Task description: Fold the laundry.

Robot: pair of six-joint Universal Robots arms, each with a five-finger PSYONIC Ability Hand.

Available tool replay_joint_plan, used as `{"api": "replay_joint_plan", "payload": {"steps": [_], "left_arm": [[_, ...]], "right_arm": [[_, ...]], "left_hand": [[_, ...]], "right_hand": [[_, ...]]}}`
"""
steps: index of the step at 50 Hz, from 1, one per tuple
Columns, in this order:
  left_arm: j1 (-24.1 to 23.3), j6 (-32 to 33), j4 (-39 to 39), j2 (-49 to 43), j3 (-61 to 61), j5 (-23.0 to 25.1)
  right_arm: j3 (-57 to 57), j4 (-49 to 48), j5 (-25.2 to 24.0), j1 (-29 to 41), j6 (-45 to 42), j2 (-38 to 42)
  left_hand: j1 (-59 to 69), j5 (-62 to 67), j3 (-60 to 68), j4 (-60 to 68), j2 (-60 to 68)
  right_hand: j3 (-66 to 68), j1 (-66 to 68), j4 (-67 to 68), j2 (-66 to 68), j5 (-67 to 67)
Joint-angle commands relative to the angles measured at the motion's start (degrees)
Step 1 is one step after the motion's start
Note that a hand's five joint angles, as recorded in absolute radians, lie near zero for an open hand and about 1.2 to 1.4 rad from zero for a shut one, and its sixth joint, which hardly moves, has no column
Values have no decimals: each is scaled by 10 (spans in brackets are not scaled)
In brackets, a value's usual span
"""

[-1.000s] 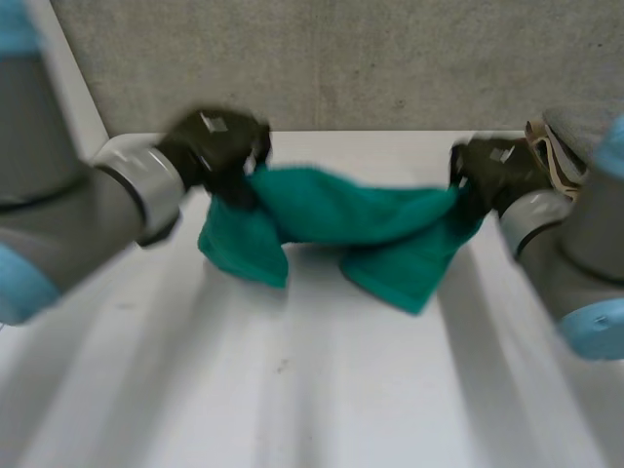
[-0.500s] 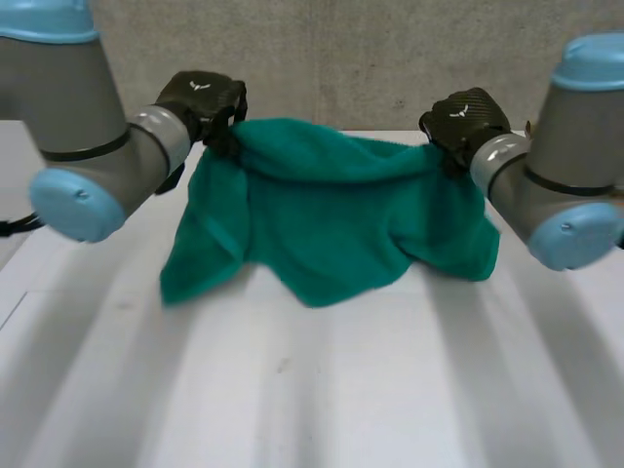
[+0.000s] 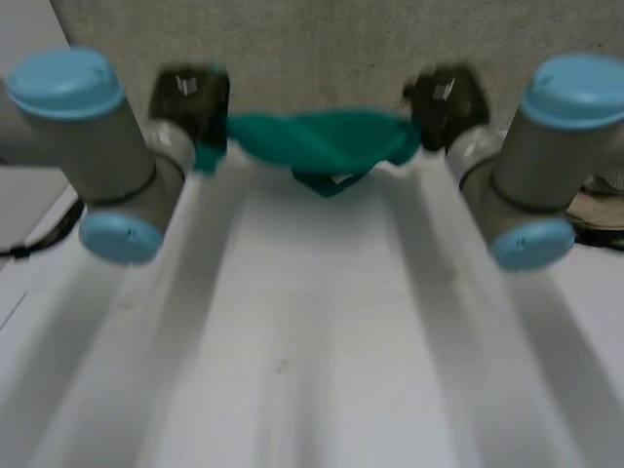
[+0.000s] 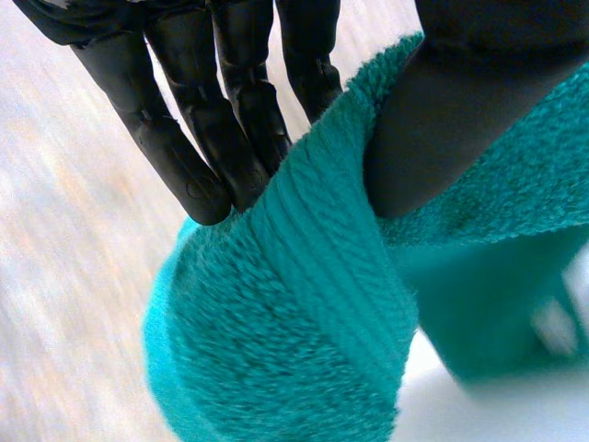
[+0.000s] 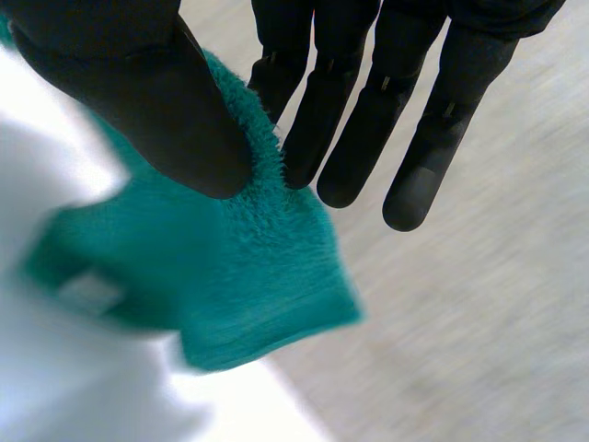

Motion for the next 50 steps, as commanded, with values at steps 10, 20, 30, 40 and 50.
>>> {"api": "replay_joint_plan", "payload": {"steps": [10, 20, 30, 40, 50], "left_arm": [[6, 134, -151, 64, -233, 15], [-4, 140, -153, 121, -212, 43], [-35, 193, -193, 17, -85, 36], [-48, 232, -329, -103, 40, 8], [-38, 246, -343, -98, 25, 4]], "right_arm": [[195, 83, -7, 10, -31, 20], [257, 51, -17, 26, -32, -18], [267, 47, -13, 33, -46, -15], [275, 45, -18, 26, -50, -18], [273, 44, -18, 23, -53, -16]], "left_hand": [[-210, -211, -231, -234, -235], [-467, -468, -489, -492, -492], [-438, -439, -459, -462, -463], [-341, -342, -363, -366, -366], [-252, -253, -274, -277, -277]], "right_hand": [[117, 152, 112, 124, 112], [117, 152, 112, 124, 112], [117, 152, 112, 124, 112], [117, 152, 112, 124, 112], [117, 152, 112, 124, 112]]}}
